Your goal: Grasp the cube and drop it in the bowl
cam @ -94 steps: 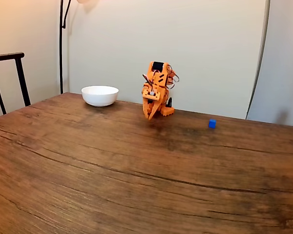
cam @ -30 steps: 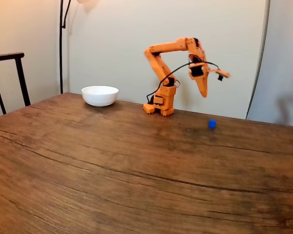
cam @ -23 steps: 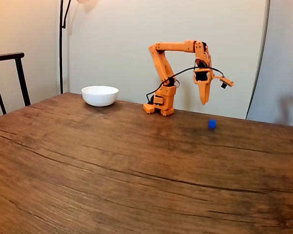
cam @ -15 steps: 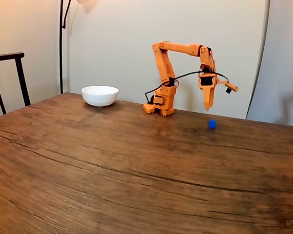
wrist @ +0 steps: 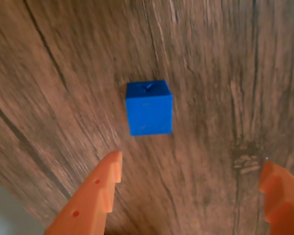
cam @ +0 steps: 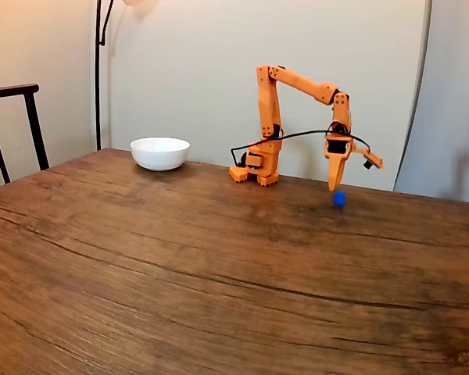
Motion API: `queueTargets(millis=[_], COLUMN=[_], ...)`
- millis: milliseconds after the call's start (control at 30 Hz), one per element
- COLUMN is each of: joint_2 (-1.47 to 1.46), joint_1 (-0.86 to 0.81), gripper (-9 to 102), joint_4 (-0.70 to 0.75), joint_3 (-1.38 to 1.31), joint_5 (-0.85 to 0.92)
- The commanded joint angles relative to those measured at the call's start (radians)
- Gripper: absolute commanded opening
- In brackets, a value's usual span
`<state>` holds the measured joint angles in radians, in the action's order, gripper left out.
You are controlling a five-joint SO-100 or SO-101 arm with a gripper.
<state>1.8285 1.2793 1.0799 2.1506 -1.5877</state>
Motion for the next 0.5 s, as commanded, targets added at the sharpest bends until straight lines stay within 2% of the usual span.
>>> queueTargets(millis=[0, 233, 467], joint_2=[-0.015, -0.112, -0.155], joint_1=[0.006, 0.005, 0.005], gripper=[38, 38, 38], joint_4=[-0.014, -0.126, -0.147], joint_3=[-0.034, -0.032, -0.035], joint_5=[0.014, 0.012, 0.015])
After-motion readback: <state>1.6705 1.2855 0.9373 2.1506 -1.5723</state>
